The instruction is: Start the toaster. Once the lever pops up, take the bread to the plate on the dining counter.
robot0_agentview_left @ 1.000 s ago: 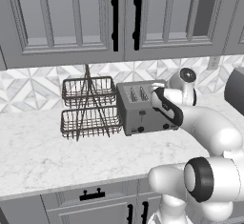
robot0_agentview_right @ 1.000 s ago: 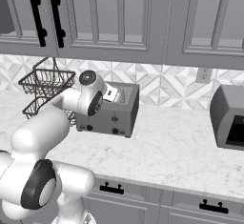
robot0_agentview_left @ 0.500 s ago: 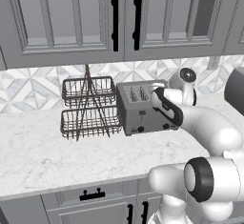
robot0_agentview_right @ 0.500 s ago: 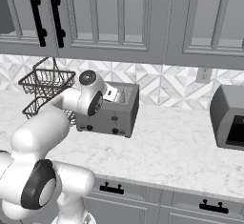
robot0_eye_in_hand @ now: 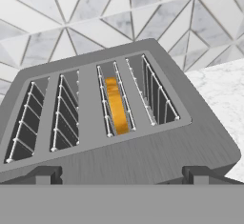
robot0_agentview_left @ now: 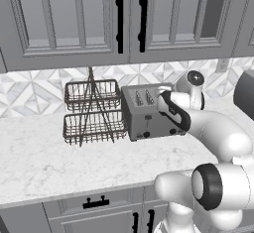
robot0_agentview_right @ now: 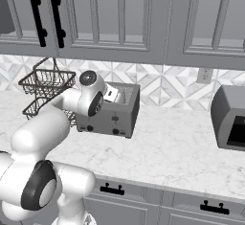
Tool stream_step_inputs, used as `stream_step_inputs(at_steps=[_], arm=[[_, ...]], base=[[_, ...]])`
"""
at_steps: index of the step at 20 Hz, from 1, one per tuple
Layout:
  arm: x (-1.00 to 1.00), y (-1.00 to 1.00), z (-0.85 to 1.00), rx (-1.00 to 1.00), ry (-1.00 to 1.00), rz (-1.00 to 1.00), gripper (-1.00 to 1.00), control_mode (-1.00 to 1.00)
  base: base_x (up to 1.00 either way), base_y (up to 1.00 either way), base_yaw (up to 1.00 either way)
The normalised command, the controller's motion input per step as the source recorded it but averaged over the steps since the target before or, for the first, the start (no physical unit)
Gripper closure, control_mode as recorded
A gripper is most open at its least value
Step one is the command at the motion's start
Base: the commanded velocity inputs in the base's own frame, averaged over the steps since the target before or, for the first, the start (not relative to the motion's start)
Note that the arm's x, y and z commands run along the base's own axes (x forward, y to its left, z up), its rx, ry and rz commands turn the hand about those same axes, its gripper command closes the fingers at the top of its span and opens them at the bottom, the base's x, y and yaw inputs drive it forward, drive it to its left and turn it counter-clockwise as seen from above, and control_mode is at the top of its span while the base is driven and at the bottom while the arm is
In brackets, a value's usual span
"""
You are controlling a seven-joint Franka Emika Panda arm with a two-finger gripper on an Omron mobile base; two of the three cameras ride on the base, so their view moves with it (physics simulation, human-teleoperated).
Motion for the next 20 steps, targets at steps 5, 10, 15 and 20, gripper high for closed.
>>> stream_step_inputs(at_steps=[5, 10, 15, 20], arm=[[0.00, 0.00, 0.00, 0.00, 0.00, 0.00, -1.00, -1.00], [0.00, 0.00, 0.00, 0.00, 0.00, 0.00, -1.00, -1.00], [0.00, 0.00, 0.00, 0.00, 0.00, 0.00, -1.00, -1.00], [0.00, 0.00, 0.00, 0.00, 0.00, 0.00, -1.00, -1.00]], base=[[0.00, 0.00, 0.00], [0.00, 0.00, 0.00], [0.00, 0.00, 0.00], [0.00, 0.00, 0.00]])
